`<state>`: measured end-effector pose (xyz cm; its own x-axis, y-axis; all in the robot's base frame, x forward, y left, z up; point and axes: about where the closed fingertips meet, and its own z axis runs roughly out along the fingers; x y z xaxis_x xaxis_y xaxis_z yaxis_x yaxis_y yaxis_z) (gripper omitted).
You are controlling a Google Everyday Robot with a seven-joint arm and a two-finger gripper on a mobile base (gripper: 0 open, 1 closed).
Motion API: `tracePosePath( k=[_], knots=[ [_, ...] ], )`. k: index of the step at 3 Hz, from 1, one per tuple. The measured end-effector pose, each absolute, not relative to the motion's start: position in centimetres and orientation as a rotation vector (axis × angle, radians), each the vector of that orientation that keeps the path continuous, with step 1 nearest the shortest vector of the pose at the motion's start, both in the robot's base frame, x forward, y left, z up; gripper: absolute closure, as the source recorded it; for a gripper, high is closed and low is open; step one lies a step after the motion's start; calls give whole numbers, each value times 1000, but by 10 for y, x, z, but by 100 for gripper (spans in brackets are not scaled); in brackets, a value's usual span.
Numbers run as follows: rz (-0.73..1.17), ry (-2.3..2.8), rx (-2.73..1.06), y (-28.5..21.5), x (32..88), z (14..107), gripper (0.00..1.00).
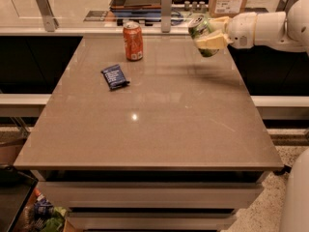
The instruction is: Place green can upright
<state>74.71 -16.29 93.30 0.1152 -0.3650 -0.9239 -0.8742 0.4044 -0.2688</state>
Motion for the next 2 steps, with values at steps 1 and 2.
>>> tracePosePath(
  k=[1,2],
  knots=[
    [567,1457,-1157,-153,737,933,100],
    [622,1453,-1113,-146,727,931,100]
  ],
)
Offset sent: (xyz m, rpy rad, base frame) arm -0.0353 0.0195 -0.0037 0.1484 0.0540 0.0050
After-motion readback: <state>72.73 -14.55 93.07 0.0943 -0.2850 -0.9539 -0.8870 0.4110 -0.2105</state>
